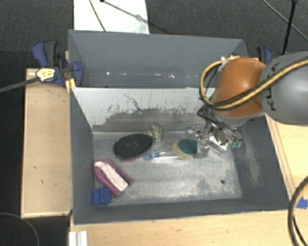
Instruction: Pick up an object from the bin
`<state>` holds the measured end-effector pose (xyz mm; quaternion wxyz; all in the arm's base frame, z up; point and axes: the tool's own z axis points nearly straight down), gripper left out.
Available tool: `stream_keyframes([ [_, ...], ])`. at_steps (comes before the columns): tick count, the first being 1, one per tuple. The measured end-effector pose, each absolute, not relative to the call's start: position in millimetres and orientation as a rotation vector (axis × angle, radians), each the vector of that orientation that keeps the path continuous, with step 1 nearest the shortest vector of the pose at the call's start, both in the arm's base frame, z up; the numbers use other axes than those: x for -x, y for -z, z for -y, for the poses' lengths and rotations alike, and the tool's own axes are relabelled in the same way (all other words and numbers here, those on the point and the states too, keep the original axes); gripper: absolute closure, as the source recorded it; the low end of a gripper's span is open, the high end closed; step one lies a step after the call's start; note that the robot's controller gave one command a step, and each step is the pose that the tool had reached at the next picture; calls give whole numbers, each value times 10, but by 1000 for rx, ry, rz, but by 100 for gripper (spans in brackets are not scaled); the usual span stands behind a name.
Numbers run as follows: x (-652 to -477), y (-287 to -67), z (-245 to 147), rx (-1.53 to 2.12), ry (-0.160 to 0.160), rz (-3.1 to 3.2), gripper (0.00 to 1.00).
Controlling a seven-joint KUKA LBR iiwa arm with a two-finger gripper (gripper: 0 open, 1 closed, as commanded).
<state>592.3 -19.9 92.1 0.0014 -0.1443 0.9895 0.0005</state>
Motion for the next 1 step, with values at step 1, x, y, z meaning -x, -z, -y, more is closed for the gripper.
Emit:
stream_keyframes([
  [1, -5569, -2214, 92, 448, 2, -3099, 100],
])
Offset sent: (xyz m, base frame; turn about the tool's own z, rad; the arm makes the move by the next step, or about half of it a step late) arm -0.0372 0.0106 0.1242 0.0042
